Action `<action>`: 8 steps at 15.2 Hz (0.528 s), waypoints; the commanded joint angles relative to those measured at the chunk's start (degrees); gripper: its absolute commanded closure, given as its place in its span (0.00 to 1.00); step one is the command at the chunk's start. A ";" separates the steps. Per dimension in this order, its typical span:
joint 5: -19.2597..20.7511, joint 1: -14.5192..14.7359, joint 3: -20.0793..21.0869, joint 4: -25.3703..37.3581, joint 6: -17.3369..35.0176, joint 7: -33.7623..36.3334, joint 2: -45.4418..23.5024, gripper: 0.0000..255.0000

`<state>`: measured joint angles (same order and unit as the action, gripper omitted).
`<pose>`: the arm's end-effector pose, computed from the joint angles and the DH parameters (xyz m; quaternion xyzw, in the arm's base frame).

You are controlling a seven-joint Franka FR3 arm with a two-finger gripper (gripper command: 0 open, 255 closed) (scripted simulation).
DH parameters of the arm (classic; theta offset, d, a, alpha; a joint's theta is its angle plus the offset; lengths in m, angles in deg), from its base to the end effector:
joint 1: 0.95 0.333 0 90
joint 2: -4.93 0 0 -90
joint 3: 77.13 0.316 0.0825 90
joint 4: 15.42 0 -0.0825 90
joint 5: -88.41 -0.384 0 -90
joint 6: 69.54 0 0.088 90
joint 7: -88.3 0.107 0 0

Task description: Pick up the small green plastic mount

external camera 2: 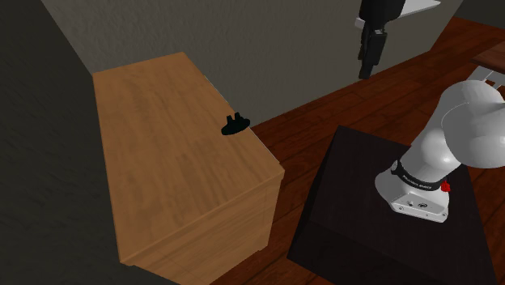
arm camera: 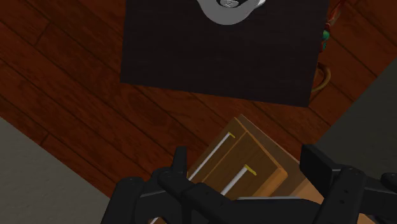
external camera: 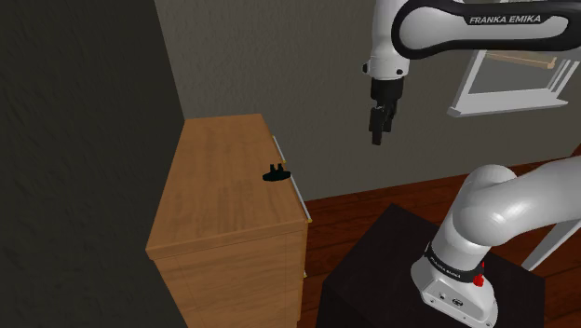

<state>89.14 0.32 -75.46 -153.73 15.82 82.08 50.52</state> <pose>0.2927 0.0157 0.5598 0.9950 0.0746 -0.0648 0.0146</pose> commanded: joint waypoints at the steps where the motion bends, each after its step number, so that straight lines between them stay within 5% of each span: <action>1: 0.00 0.00 0.00 0.00 0.00 0.00 0.00 0.00; 8: -1.39 0.91 2.00 0.86 13.18 1.48 -12.24 0.00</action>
<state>87.91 1.11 -73.75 -152.89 26.65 83.36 40.28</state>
